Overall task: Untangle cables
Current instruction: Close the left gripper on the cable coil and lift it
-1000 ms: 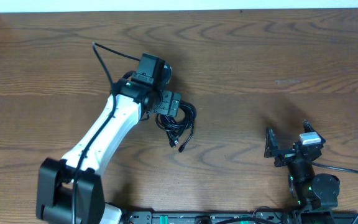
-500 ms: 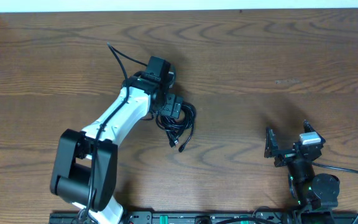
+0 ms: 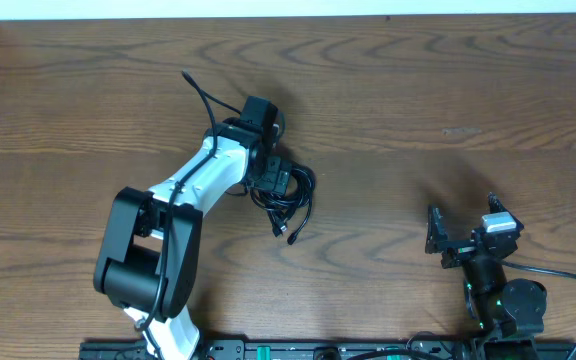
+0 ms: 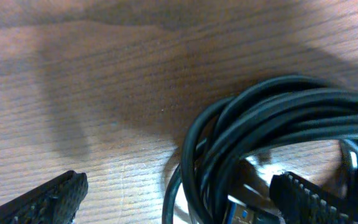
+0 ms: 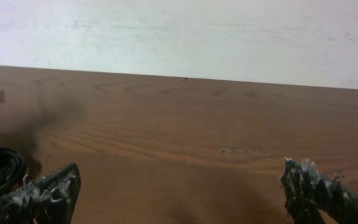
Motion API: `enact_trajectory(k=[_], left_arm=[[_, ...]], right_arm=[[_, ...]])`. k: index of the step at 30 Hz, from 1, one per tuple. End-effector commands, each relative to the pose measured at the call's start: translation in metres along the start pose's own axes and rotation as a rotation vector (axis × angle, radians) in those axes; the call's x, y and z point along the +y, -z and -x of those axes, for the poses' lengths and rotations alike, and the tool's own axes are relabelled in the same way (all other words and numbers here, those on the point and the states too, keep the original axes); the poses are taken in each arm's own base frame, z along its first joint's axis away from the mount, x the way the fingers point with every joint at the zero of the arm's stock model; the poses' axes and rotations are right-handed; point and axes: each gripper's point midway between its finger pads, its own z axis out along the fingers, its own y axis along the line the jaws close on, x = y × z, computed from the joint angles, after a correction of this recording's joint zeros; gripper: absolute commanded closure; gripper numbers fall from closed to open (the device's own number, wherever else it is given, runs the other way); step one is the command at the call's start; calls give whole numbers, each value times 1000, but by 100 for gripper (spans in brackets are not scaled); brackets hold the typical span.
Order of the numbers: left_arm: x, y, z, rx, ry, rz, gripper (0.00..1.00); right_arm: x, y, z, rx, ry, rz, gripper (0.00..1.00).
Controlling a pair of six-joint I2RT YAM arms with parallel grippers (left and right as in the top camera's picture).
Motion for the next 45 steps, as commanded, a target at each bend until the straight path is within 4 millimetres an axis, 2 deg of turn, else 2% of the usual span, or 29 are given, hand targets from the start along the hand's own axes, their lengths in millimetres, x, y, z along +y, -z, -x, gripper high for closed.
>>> enact_trajectory(k=[1, 7, 22, 23, 24, 27, 28, 45], left_arm=[[3, -5, 2, 8, 14, 25, 2], [4, -16, -4, 43, 13, 28, 2], [3, -17, -1, 29, 13, 26, 2], [3, -17, -1, 29, 9, 26, 12], [3, -17, -1, 29, 5, 26, 29], [3, -17, -2, 33, 3, 27, 73], [3, -17, -2, 36, 3, 27, 92], [5, -15, -21, 112, 30, 32, 93]], right_arm=[[-2, 0, 0, -1, -11, -9, 1], [-2, 0, 0, -1, -11, -9, 1], [-2, 0, 0, -1, -11, -9, 1], [-2, 0, 0, -1, -11, -9, 1], [-2, 0, 0, -1, -11, -9, 1], [-2, 0, 0, -1, -11, -9, 1], [-2, 0, 0, -1, -11, -9, 1], [-2, 0, 0, -1, -10, -10, 1]])
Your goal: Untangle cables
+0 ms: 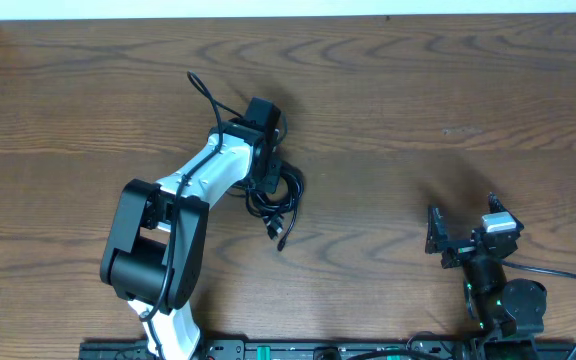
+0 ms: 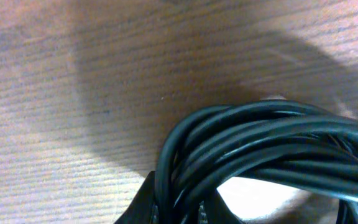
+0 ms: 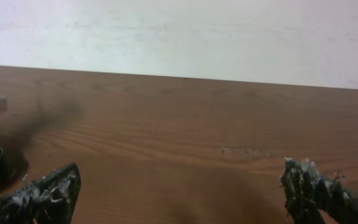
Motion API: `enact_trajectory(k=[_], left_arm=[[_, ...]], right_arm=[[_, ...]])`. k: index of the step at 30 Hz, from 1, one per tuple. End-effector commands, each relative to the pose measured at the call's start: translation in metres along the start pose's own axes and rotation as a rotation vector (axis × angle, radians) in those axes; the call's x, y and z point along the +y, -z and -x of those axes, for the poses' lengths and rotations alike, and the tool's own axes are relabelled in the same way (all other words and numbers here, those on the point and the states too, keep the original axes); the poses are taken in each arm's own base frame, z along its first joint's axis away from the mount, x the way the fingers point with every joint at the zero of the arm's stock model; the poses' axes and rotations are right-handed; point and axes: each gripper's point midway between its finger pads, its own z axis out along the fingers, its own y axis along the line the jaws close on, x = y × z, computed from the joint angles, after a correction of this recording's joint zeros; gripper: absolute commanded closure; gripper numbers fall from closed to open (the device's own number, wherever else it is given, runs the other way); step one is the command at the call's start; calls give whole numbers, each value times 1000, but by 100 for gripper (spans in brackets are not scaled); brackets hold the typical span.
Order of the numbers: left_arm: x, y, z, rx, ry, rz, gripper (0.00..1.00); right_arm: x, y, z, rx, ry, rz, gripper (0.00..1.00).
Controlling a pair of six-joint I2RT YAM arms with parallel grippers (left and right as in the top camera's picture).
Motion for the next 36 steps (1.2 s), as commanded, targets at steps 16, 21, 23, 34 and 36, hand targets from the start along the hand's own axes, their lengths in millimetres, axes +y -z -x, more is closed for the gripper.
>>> enact_trajectory(k=[16, 21, 23, 34, 36], left_arm=[[4, 21, -5, -10, -2, 8, 92], [3, 77, 7, -158, 2, -16, 93], [-2, 103, 12, -231, 0, -55, 93], [-69, 247, 11, -623, -153, -475, 92], [-81, 263, 5, -656, -194, -538, 92]], right_arm=[[21, 14, 51, -34, -27, 111, 1], [23, 22, 63, 149, -56, 113, 1], [28, 23, 70, 234, -70, 136, 1], [114, 23, 114, 491, -246, 704, 1], [127, 26, 120, 502, -311, 805, 1]])
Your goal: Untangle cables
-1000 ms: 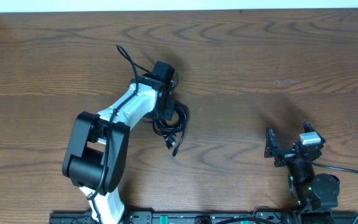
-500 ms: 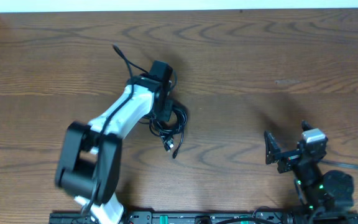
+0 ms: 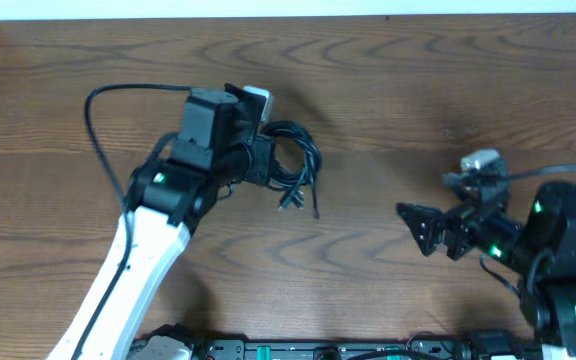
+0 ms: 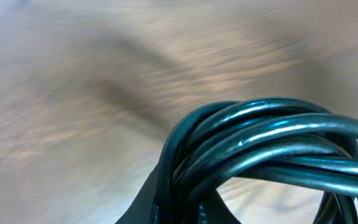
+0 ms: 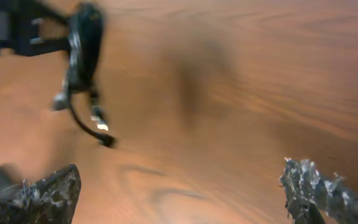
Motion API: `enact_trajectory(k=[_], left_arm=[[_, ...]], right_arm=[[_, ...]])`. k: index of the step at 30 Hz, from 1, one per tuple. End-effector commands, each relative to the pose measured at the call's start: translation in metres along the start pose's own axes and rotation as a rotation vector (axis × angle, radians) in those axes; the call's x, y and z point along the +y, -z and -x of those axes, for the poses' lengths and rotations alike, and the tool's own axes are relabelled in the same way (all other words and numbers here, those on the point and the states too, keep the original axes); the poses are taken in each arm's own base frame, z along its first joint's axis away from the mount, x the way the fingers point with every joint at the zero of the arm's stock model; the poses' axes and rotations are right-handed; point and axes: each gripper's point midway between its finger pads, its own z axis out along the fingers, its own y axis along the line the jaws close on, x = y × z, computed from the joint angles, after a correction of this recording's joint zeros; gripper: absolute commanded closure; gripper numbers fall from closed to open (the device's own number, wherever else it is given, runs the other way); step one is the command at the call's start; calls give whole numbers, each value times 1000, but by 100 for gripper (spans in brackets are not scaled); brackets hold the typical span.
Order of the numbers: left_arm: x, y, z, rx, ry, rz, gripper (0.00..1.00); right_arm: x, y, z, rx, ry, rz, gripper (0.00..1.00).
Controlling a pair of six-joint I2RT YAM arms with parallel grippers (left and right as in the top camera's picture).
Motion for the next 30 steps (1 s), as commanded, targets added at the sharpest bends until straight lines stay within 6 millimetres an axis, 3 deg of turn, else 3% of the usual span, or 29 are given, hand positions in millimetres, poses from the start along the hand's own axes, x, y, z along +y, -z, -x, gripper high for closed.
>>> enact_trajectory(k=[1, 8, 16, 21, 30], left_arm=[[-50, 20, 7, -44, -59, -227, 93], [-86, 25, 0, -40, -131, -307, 92], [-130, 29, 3, -89, -246, -406, 93], [-139, 30, 1, -113, -367, -420, 93], [-145, 38, 2, -151, -475, -452, 93]], right_arm=[[45, 2, 6, 18, -40, 298, 1], [59, 0, 9, 56, -147, 434, 1], [61, 1, 21, 42, -239, 452, 1], [67, 4, 27, 22, -205, 488, 13], [79, 12, 45, -14, -203, 565, 16]])
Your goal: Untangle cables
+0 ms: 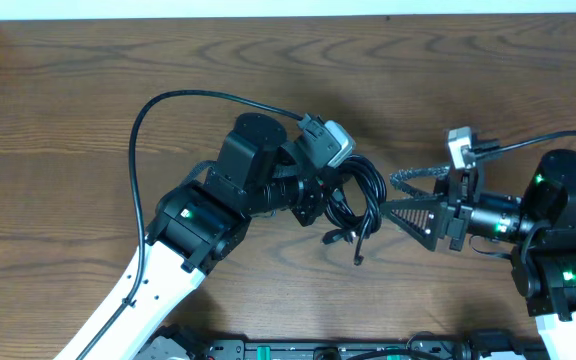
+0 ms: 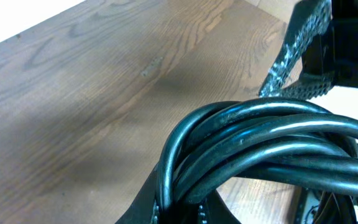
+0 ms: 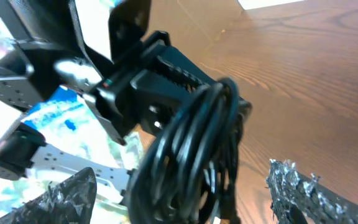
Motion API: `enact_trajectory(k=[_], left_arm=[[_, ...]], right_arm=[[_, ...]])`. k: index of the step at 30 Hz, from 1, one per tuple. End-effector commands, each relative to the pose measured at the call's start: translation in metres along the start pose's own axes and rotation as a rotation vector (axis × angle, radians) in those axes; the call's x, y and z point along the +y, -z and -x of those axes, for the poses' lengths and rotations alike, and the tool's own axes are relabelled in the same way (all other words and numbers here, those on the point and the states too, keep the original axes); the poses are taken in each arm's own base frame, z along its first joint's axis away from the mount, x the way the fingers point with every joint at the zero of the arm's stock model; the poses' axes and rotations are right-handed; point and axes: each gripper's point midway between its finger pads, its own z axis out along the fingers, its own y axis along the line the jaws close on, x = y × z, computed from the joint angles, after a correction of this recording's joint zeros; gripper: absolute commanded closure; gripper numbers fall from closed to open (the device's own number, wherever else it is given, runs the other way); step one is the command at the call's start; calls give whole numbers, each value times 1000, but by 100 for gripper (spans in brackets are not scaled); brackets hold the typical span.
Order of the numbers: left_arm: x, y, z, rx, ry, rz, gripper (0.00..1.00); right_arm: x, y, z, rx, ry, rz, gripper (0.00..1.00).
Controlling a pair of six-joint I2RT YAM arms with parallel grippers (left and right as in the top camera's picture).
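A coiled bundle of black cables (image 1: 358,196) hangs above the table's middle, with loose plug ends (image 1: 340,240) dangling below it. My left gripper (image 1: 320,196) is shut on the bundle's left side; in the left wrist view the cable loops (image 2: 260,149) rise out of the pinched jaws. My right gripper (image 1: 393,195) faces the bundle from the right, open, its fingertips just short of the coil. In the right wrist view the cable coil (image 3: 191,155) fills the space between the two wide-spread fingers (image 3: 297,193).
The wooden table (image 1: 488,80) stretches all around. A pale wall edge (image 1: 268,8) runs along the far side. The left arm's own cable (image 1: 168,110) arcs above the table at the left.
My left gripper has carried the cable bundle right and nearer the front, to the table's middle. My right gripper has moved up to the bundle, its open fingers now on either side of the coil.
The cable bundle lay on the table with my left gripper open around its edge and my right arm parked at the front right. Then my left gripper was shut on the bundle. Then the bundle was lifted and my right arm was raised; now both meet at mid-table.
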Motion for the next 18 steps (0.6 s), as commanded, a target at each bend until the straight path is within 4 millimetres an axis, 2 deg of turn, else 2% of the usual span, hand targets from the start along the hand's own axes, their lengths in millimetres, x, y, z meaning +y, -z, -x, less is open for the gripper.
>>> enact_trajectory(k=[1, 6, 8, 11, 18], left_arm=[[-18, 11, 12, -50, -76, -68, 93], [-47, 26, 21, -105, -132, -203, 93], [-49, 29, 22, -113, -136, -210, 93], [-50, 31, 23, -117, -138, -209, 93], [-50, 31, 29, -136, -109, -209, 93]], right_arm=[[11, 2, 4, 0, -23, 32, 16], [11, 2, 4, 2, -52, 33, 26], [11, 2, 4, 3, -71, 34, 32], [13, 2, 3, 9, -85, 45, 36], [20, 3, -1, 30, -85, 85, 38]])
